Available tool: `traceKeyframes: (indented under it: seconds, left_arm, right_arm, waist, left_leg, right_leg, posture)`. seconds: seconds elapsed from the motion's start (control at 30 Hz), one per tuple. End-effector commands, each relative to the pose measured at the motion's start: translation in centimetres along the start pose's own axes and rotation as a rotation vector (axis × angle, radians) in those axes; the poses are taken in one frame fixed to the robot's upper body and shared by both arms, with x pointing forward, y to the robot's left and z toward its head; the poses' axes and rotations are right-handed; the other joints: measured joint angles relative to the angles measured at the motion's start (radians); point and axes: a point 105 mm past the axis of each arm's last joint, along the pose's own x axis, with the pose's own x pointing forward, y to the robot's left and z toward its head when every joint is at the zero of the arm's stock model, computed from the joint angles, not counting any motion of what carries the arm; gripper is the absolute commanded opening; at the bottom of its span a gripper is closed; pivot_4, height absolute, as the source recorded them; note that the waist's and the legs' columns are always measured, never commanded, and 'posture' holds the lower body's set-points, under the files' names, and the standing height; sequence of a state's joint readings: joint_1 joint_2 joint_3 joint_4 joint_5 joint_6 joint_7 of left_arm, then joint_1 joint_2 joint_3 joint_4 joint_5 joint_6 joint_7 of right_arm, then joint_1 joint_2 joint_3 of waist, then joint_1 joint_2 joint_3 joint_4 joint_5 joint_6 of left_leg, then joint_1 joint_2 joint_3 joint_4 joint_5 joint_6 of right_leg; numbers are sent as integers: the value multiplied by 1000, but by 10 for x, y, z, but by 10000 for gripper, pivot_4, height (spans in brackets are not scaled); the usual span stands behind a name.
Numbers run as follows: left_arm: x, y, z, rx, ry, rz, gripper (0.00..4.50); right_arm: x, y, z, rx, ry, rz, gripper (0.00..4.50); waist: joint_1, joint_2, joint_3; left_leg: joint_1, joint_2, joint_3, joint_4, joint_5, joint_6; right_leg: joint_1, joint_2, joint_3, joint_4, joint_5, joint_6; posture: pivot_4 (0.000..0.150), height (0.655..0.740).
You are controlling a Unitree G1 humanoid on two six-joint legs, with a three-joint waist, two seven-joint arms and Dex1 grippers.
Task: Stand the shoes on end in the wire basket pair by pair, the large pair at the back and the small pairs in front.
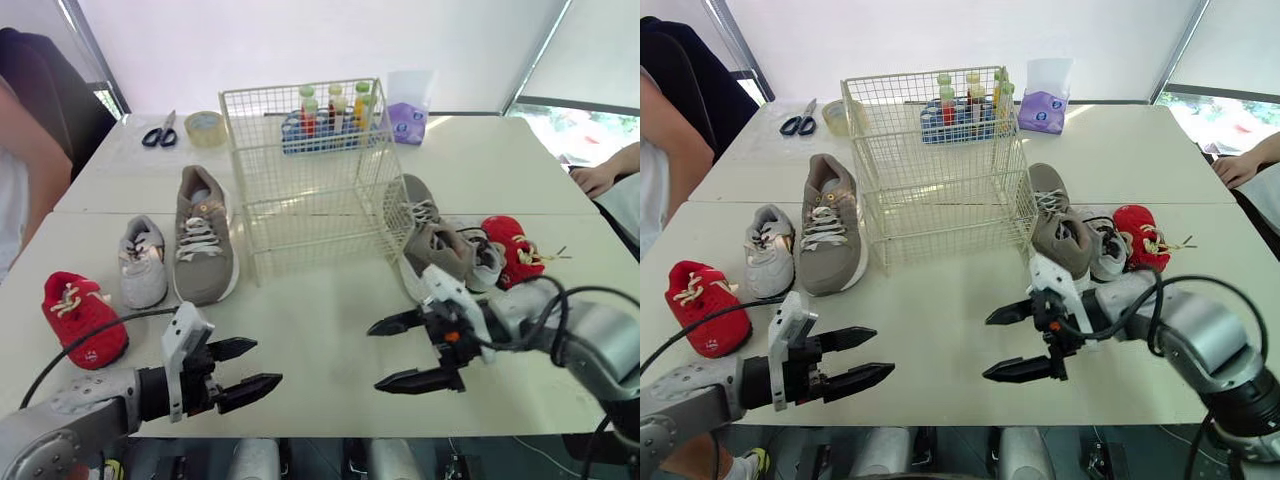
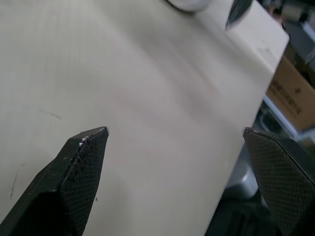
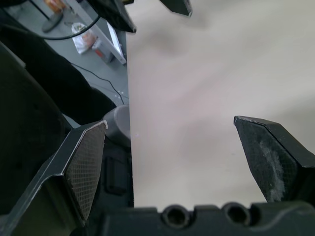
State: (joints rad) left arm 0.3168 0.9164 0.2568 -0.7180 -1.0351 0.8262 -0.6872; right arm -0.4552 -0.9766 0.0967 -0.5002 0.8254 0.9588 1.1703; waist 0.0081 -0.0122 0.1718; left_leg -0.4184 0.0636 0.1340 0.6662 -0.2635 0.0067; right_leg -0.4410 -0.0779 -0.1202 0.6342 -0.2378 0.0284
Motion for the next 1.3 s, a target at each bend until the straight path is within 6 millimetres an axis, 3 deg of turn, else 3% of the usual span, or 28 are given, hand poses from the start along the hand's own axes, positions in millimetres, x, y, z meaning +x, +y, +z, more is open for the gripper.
traceKeyframes:
  seconds: [0.03,0.17,0.27,0.4,0.53,0.67,0.77,1.0,1.3]
  left_arm:
    - [-14,-5,24,144,39,-71,44898]
    - [-21,-1,63,271,47,-111,44898]
    - [-27,4,90,369,57,-86,44898]
    - [-32,3,123,420,-15,-56,44898]
    - [-30,-1,134,418,-64,-54,44898]
    - [-25,-3,133,403,-77,-57,44898]
    - [-19,-3,129,393,-85,-53,45000]
    - [-15,-2,125,374,-108,-31,45000]
    - [-14,2,118,349,-140,0,45000]
  right_arm:
    - [-32,-9,54,-191,-38,-68,45000]
    - [-53,-45,85,-393,22,-214,45000]
    - [-56,-72,81,-499,167,-260,45000]
    - [-57,-103,70,-511,260,-275,45000]
    - [-49,-115,69,-508,277,-231,45000]
    - [-38,-126,70,-538,316,-209,45000]
    - [-28,-135,61,-564,392,-185,37238]
    - [-15,-137,59,-590,445,-155,2297]
    - [-17,-131,73,-576,351,-261,1062]
  waist:
    - [2,2,1]
    - [7,3,1]
    - [1,2,1]
    - [-9,2,2]
    - [-20,2,2]
    - [-24,2,2]
    - [-24,2,2]
    - [-22,2,2]
    - [-21,2,2]
  left_leg:
    - [0,0,0,0,0,0]
    - [1,0,-2,0,0,-1]
    - [-1,-1,2,0,0,0]
    - [-3,-2,4,0,3,-5]
    - [-4,-1,3,0,5,-7]
    - [-3,-1,3,0,5,-8]
    - [-2,-1,3,0,6,-9]
    - [-2,-1,2,2,6,-10]
    - [1,-1,2,3,7,-11]
  right_leg:
    - [-1,0,0,0,0,-1]
    - [-2,0,-2,-1,0,-2]
    - [0,0,-1,-2,1,2]
    - [-2,1,0,-2,4,8]
    - [-3,1,-1,0,5,8]
    - [-3,2,0,1,5,8]
    - [-2,2,0,3,5,8]
    - [-3,1,0,8,5,8]
    - [-3,1,1,13,4,8]
  posture:
    - [1500,7357]
    - [1500,7357]
    - [1500,7357]
    - [1500,7357]
    - [1500,7357]
    - [1500,7357]
    - [1500,7357]
    - [1500,7357]
    - [1500,7357]
